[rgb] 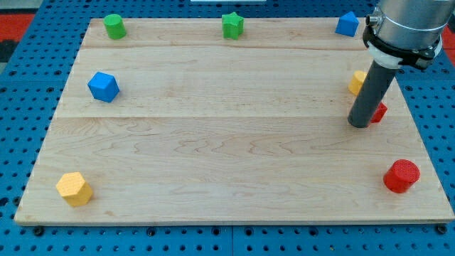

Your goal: Slide the yellow hexagon diagonal to the yellow heart

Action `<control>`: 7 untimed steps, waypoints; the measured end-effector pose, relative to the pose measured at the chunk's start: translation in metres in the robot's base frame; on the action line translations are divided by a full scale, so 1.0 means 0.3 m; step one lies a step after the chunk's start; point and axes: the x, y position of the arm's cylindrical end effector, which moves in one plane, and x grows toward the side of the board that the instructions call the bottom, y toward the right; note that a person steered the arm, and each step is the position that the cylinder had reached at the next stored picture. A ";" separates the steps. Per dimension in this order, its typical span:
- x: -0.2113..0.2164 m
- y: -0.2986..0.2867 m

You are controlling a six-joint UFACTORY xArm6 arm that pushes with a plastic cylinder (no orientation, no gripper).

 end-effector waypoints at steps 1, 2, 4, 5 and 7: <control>0.098 -0.142; 0.168 -0.550; 0.180 -1.464; 0.198 -1.689; 0.415 -1.556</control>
